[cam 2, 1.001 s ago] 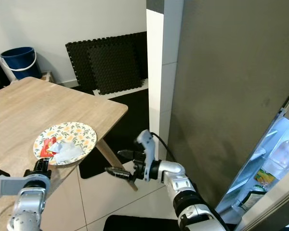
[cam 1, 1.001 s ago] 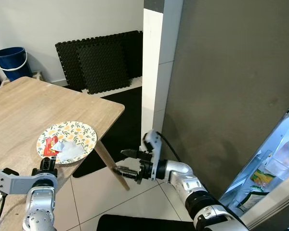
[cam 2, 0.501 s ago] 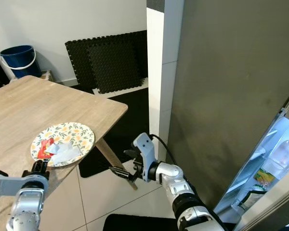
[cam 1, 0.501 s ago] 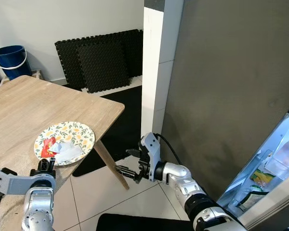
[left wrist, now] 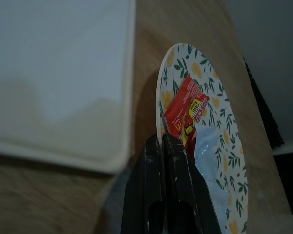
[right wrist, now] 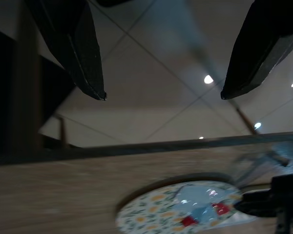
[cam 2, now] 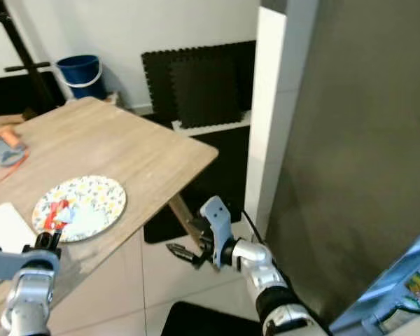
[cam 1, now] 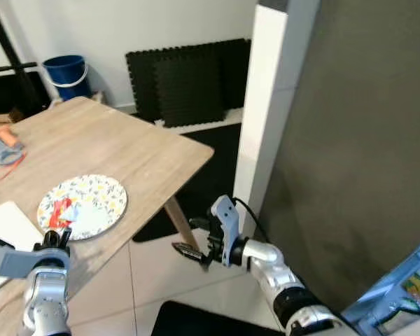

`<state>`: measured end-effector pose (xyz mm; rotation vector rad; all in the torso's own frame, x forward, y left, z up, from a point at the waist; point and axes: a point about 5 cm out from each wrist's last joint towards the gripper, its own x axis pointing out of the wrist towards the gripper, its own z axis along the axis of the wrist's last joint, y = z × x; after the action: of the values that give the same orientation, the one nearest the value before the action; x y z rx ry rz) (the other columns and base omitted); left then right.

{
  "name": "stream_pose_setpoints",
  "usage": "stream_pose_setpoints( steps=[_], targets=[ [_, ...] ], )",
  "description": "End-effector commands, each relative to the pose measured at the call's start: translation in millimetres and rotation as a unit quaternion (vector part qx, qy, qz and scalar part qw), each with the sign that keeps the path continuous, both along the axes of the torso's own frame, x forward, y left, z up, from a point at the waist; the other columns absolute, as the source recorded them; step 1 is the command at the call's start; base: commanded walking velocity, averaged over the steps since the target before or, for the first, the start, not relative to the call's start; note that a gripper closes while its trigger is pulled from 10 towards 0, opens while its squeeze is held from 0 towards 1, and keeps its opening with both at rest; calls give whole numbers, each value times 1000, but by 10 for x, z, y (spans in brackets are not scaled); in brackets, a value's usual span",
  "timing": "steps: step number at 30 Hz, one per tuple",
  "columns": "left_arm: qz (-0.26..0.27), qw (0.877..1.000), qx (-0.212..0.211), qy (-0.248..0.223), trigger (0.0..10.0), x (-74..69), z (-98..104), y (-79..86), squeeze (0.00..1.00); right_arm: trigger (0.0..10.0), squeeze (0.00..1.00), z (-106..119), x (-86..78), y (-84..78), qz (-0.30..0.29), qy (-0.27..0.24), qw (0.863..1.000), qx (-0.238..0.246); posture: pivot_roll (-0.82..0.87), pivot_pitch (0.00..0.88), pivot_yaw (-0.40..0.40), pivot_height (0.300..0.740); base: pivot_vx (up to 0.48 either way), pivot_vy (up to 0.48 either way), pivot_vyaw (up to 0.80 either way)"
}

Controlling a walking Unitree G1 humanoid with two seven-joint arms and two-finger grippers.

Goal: Restocking fridge

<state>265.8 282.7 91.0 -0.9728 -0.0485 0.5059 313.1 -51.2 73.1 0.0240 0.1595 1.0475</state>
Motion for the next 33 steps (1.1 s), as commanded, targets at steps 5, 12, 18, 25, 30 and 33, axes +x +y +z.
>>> stream_pose_setpoints(
  steps=[5, 12, 18, 25, 30, 33],
  targets=[
    [-10, 1000, 6, 29, 10000, 7, -76, 12, 0, 10000, 0, 4, -5, 7, 8, -16, 1000, -16, 28, 44, 26, 740, 0, 0, 794],
    [-49, 999, -4, 20, 10000, 82, -80, -134, 0, 10000, 0, 7, -19, 11, 16, -24, 999, -22, 27, 43, 24, 740, 0, 0, 794],
    [-71, 997, -8, 21, 10000, 96, -97, -188, 0, 10000, 0, 28, -18, 14, 13, -31, 999, -17, 24, 46, 24, 740, 0, 0, 791],
    [-69, 997, -5, 19, 10000, 84, -78, -120, 0, 10000, 0, 41, -7, 7, 2, -35, 999, -12, 26, 48, 22, 740, 0, 0, 203],
    [-82, 997, -6, 12, 10000, 91, -52, -121, 0, 10000, 0, 79, 3, 16, 0, -41, 999, -3, 27, 53, 26, 740, 0, 0, 0],
    [-105, 994, -8, 4, 10000, 126, -27, -179, 0, 10000, 0, 115, -12, 26, 14, -52, 999, 4, 27, 53, 26, 740, 0, 0, 267]
  ],
)
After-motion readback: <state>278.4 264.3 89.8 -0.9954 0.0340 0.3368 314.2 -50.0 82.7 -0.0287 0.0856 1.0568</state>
